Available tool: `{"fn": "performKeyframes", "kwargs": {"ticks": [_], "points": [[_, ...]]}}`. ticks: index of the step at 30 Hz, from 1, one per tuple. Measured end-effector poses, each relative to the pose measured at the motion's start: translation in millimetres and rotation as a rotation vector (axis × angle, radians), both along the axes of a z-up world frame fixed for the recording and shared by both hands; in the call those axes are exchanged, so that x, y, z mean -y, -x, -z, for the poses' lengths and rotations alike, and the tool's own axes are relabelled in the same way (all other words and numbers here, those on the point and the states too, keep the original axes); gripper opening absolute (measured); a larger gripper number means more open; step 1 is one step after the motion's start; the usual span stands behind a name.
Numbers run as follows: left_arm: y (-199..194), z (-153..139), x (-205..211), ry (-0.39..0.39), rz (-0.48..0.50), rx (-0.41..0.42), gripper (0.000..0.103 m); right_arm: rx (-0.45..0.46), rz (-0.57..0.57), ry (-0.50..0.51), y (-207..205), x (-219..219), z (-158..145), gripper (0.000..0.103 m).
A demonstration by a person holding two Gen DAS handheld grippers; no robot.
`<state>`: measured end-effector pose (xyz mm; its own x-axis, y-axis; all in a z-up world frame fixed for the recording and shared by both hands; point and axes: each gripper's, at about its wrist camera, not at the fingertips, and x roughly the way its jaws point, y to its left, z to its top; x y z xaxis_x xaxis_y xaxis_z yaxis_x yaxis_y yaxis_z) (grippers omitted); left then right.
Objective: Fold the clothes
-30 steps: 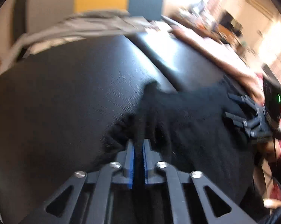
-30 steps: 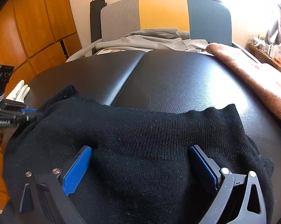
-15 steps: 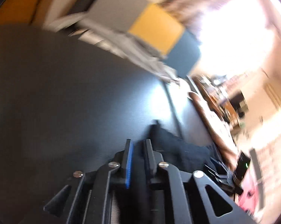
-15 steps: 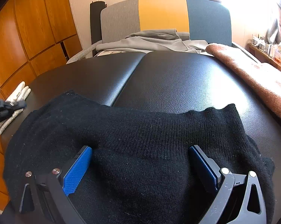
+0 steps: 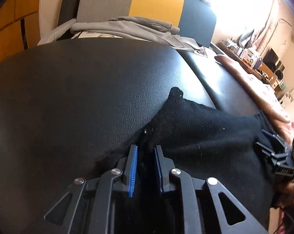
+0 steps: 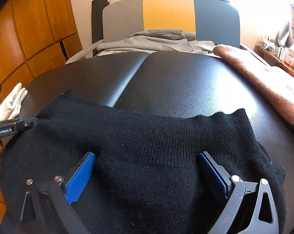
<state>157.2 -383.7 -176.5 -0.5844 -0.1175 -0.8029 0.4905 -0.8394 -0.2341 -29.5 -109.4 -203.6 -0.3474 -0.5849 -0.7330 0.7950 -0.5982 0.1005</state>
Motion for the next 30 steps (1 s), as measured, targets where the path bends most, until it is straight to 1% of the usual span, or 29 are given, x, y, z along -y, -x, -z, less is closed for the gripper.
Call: {"fn": "performKeyframes", "kwargs": {"ticks": [2,6,9,11,13,14,16,17,18,19,21,23,25,28,30], "points": [[-0.3,-4.3,0.5,0.002,-0.005,0.005,0.019,0.037,-0.002,0.043,-1.0,-22.4,-9.7,0.103],[-10.3,-36.2,-35.8,0.090,0.005,-0.064,0.019,0.111,-0.006,0.128,-2.9,-67.1,-29.1,0.103],[-31.5,-54.6,-61.3,0.117,0.079,-0.143,0.021,0.166,-0.008,0.191,-4.4,-100.7,-43.6,0.103],[-41.1,-54.8,-80.9,0.154,0.122,-0.146,0.022,0.195,-0.012,0.223,-6.9,-123.2,-52.3,0.103],[-43.8,-48.1,-98.3,0.166,0.157,-0.142,0.022,0.190,-0.030,0.196,-17.8,-143.1,-54.5,0.103],[-38.8,-42.7,-104.5,0.162,0.168,-0.129,0.023,0.191,-0.045,0.174,-24.0,-144.8,-51.3,0.103],[-41.9,-26.1,-112.3,0.159,0.144,-0.079,0.023,0.188,-0.066,0.128,-35.7,-146.6,-43.5,0.103],[-45.4,-17.3,-114.3,0.152,0.127,-0.052,0.023,0.177,-0.059,0.100,-39.6,-143.8,-36.1,0.103],[-46.4,-6.9,-112.0,0.128,0.107,-0.030,0.023,0.176,-0.051,0.075,-42.2,-141.0,-28.0,0.103],[-51.5,-2.2,-110.2,0.114,0.093,-0.063,0.023,0.190,-0.040,0.056,-41.9,-138.6,-18.5,0.103],[-52.1,0.8,-105.5,0.095,0.083,-0.067,0.024,0.181,-0.016,0.028,-41.9,-135.5,-2.4,0.103],[-46.5,0.5,-101.3,0.114,0.067,-0.051,0.024,0.133,-0.013,0.023,-45.4,-131.9,0.0,0.103],[-38.7,0.5,-95.1,0.123,0.053,-0.045,0.024,0.085,-0.019,-0.021,-49.7,-120.5,1.3,0.103],[-41.9,-10.1,-83.4,0.031,0.033,-0.057,0.024,0.051,-0.049,-0.110,-57.6,-107.1,-1.8,0.103],[-54.9,-22.2,-70.2,0.017,0.006,-0.108,0.024,0.070,-0.068,-0.110,-60.7,-104.8,-13.1,0.103]]}}
